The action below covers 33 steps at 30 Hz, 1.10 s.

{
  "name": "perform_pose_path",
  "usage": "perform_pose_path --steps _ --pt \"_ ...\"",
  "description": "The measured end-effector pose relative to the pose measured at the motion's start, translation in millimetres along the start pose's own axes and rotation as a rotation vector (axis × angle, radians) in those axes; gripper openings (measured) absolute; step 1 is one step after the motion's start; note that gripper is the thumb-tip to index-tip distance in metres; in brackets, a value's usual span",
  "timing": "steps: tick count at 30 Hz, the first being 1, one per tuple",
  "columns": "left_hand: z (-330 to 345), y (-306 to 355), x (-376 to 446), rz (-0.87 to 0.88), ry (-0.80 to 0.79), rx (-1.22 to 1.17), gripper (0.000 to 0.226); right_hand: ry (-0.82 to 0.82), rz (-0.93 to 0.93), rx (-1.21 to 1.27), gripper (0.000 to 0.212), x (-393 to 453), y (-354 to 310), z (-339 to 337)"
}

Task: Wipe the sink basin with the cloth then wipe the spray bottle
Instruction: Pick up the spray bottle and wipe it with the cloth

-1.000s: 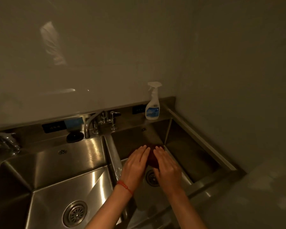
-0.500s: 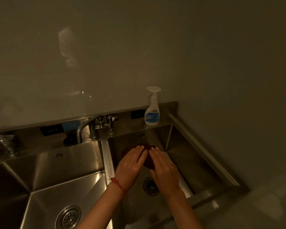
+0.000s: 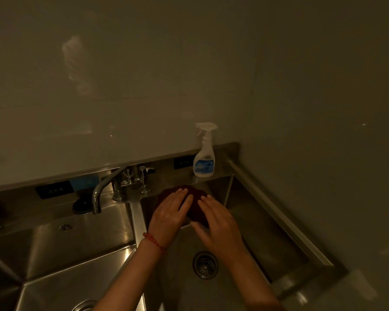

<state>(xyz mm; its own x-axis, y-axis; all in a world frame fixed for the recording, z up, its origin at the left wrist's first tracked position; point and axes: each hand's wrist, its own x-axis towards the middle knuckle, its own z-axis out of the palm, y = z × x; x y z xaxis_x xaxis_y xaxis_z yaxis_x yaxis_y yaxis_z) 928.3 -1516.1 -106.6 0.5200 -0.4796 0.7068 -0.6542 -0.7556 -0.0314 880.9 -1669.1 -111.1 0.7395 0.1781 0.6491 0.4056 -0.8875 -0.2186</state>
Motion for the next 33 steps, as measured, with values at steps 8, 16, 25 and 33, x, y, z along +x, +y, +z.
perform_pose_path --steps 8,16,25,33 --pt "11.9 -17.9 14.6 -0.015 0.068 0.054 0.024 0.032 0.041 -0.002 0.046 33.3 25.0 -2.6" --pt "30.3 -9.5 43.3 -0.038 0.055 0.214 0.037 0.048 -0.027 -0.081 0.036 70.7 83.3 5.3" --pt "56.6 -5.1 89.7 -0.130 -0.061 0.335 0.040 0.011 -0.108 0.028 0.040 122.6 150.9 20.7" --pt "82.8 -8.0 121.0 -0.174 -0.093 0.331 0.052 0.091 -0.167 0.002 0.041 165.2 184.6 40.2"
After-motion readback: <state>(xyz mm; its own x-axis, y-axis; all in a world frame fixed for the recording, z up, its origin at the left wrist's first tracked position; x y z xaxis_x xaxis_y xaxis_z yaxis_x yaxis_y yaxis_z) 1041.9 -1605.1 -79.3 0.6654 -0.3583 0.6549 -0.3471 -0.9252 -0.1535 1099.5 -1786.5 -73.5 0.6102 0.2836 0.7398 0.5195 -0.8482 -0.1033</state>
